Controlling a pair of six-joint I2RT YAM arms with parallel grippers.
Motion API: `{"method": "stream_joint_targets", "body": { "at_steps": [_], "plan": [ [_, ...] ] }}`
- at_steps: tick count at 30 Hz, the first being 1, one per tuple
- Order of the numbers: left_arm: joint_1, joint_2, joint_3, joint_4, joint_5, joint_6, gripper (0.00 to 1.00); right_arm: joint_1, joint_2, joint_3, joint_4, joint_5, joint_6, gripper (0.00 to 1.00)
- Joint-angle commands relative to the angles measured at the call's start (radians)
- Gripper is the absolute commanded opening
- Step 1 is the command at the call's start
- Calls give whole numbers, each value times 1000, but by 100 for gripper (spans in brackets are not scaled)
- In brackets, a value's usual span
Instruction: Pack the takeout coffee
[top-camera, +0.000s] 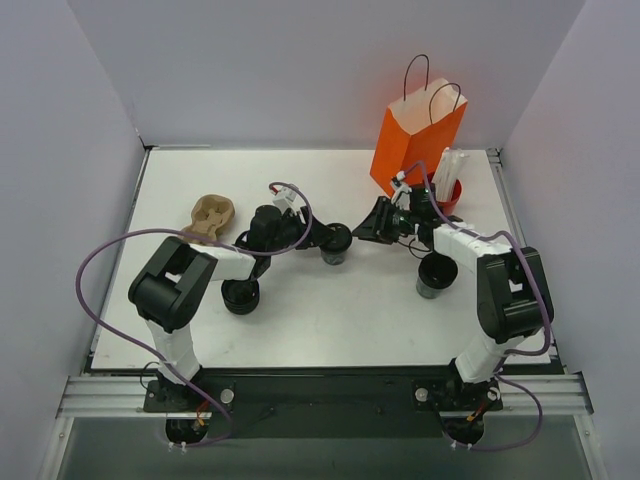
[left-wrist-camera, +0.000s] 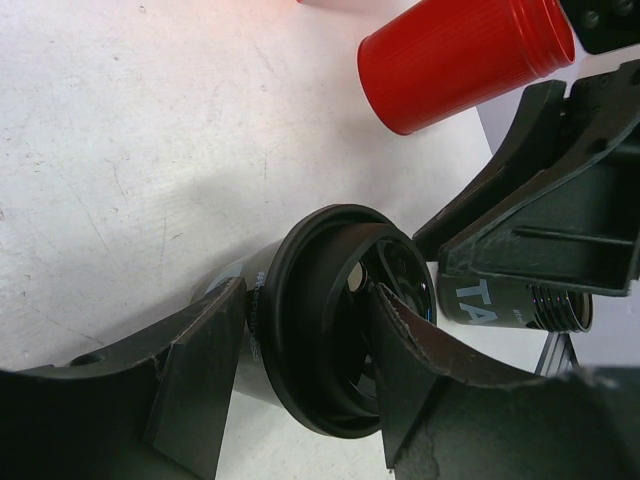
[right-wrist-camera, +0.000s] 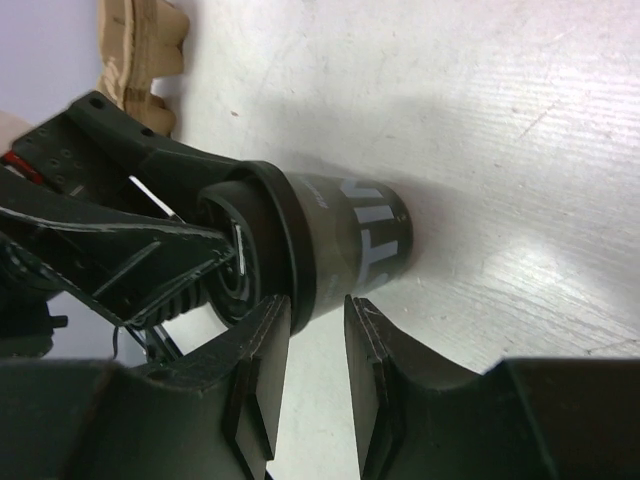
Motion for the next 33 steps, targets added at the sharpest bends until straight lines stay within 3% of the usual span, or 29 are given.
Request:
{"method": "stream_joint_targets", "body": {
  "at_steps": [1,26,33],
  "plan": [
    [1,87,-65,-282,-41,77,60,6,16,62,-66,-5,-101,29],
    [0,117,-60,-274,-35,64,60,23,45,101,-77,-38,-109,28],
    [0,119,-57,-272,-35,63,59,17,60,115,-70,-61,-92,32]
  ]
}}
